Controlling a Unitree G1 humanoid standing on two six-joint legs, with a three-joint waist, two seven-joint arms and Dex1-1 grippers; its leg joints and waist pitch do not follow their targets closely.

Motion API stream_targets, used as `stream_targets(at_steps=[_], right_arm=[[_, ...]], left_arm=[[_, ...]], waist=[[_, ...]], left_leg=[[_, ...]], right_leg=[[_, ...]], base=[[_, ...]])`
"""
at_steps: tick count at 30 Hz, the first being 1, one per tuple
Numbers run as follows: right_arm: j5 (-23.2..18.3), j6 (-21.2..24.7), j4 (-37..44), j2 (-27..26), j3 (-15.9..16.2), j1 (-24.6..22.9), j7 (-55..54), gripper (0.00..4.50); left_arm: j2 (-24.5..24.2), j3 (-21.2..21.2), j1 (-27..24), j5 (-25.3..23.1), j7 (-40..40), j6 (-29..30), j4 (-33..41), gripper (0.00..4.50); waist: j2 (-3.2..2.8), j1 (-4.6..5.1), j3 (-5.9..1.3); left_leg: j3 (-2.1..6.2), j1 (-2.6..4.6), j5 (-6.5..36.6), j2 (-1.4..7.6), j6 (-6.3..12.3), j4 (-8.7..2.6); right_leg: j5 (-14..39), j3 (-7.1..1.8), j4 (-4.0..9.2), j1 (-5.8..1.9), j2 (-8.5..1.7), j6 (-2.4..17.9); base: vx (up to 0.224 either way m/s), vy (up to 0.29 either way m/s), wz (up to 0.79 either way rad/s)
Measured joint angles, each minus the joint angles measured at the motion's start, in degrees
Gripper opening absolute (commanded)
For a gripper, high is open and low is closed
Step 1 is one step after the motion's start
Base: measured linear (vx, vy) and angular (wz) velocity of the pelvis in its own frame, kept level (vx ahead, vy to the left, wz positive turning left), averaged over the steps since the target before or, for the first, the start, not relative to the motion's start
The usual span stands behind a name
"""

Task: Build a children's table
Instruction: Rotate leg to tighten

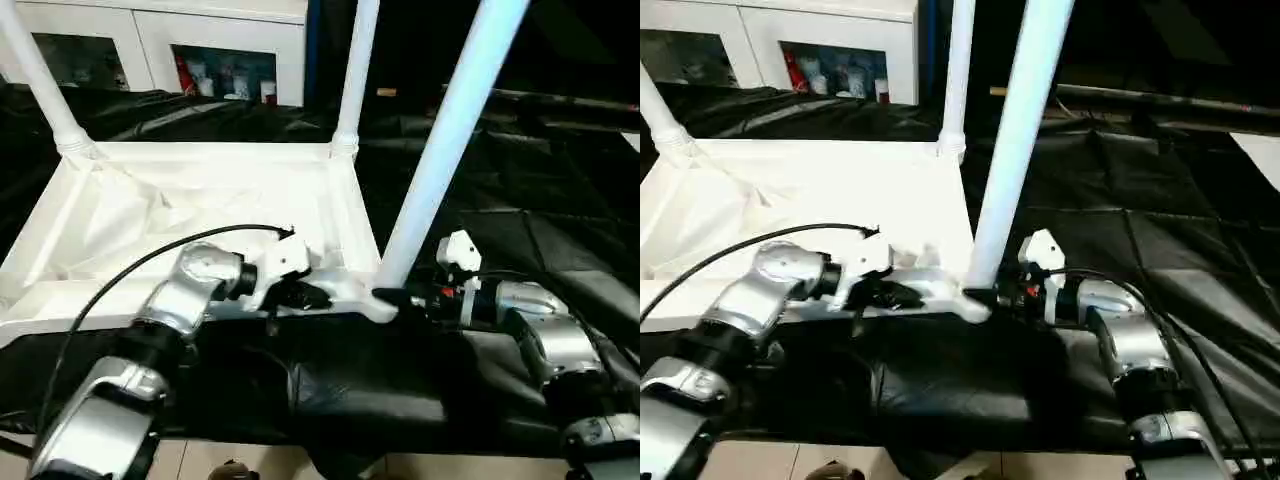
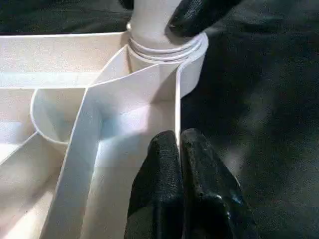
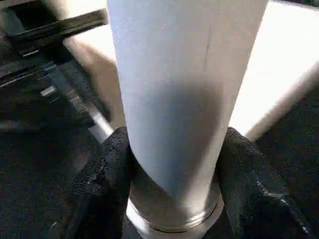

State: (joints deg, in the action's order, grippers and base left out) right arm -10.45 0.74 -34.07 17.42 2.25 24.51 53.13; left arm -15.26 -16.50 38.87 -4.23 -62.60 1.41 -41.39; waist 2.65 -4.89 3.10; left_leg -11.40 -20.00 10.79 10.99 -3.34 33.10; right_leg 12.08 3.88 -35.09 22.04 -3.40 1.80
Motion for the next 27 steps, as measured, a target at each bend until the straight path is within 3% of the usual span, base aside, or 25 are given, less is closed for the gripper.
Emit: stream_targets(at_steps=[6, 12, 13, 18, 22, 24, 27], right_arm=[[1.9, 0.5, -2.3, -9.2, -4.4, 1.1, -24.7, 2.05], [4.8, 0.8, -3.8, -12.5, -5.8, 3.2, -35.2, 2.05], [5.4, 0.5, -3.8, -12.5, -5.7, 3.2, -35.2, 2.60], [6.1, -1.2, -3.4, -11.4, -4.9, 2.5, -34.0, 2.94], [3.2, 0.0, -0.7, -6.2, -4.9, 0.3, -24.6, 2.94], [1.0, 0.4, 2.7, -1.0, -5.1, -3.0, -16.8, 2.94], [-1.8, 1.9, 5.6, 4.4, -5.9, -7.1, -7.5, 2.94]], left_arm=[[7.4, 0.4, 3.9, -2.7, 13.8, 3.8, -5.8, 0.00], [11.2, 0.3, 5.7, -4.5, 19.4, 3.7, -9.4, 0.00], [11.2, 0.3, 5.8, -4.6, 19.4, 3.4, -9.6, 0.00], [11.3, -0.1, 6.3, -5.2, 19.3, 0.9, -11.1, 0.00], [11.3, -0.4, 6.4, -5.6, 18.4, -0.7, -11.3, 0.00], [11.2, -0.9, 6.5, -5.6, 17.2, -1.8, -11.3, 0.00], [10.5, -0.9, 6.5, -5.6, 16.1, -3.0, -11.4, 0.00]], waist=[[0.59, 0.14, -0.37], [0.37, 0.08, -0.46], [0.34, 0.06, -0.47], [0.07, -0.15, -0.39], [0.10, -0.75, -0.35], [0.00, -1.38, -0.29], [-0.03, -1.47, -0.22]], left_leg=[[0.01, 0.02, 0.0, -0.08, -0.04, 0.13], [0.05, 0.04, 0.0, -0.09, -0.03, 0.06], [0.05, 0.04, 0.0, -0.09, -0.03, 0.05], [0.05, 0.01, 0.0, -0.10, -0.03, 0.07], [0.05, -0.07, 0.0, -0.09, -0.01, 0.02], [0.04, -0.14, 0.0, -0.10, 0.03, -0.01], [0.03, -0.14, 0.0, -0.07, 0.12, -0.03]], right_leg=[[0.0, -0.09, 0.13, -0.10, -0.05, -0.2], [-0.2, -0.07, 0.13, -0.13, -0.04, 0.0], [-0.2, -0.07, 0.13, -0.13, -0.04, 0.0], [-0.2, -0.08, 0.14, -0.13, -0.05, -0.1], [-0.1, -0.03, 0.15, -0.13, -0.06, -0.2], [-0.1, -0.01, 0.19, -0.10, -0.09, -0.3], [-0.1, 0.02, 0.17, -0.06, -0.08, -0.3]], base=[[0.000, 0.000, 0.00], [0.000, 0.000, 0.00], [0.000, 0.000, 0.00], [0.000, 0.000, 0.00], [0.000, 0.000, 0.00], [0.000, 0.000, 0.00], [0.000, 0.000, 0.00]])
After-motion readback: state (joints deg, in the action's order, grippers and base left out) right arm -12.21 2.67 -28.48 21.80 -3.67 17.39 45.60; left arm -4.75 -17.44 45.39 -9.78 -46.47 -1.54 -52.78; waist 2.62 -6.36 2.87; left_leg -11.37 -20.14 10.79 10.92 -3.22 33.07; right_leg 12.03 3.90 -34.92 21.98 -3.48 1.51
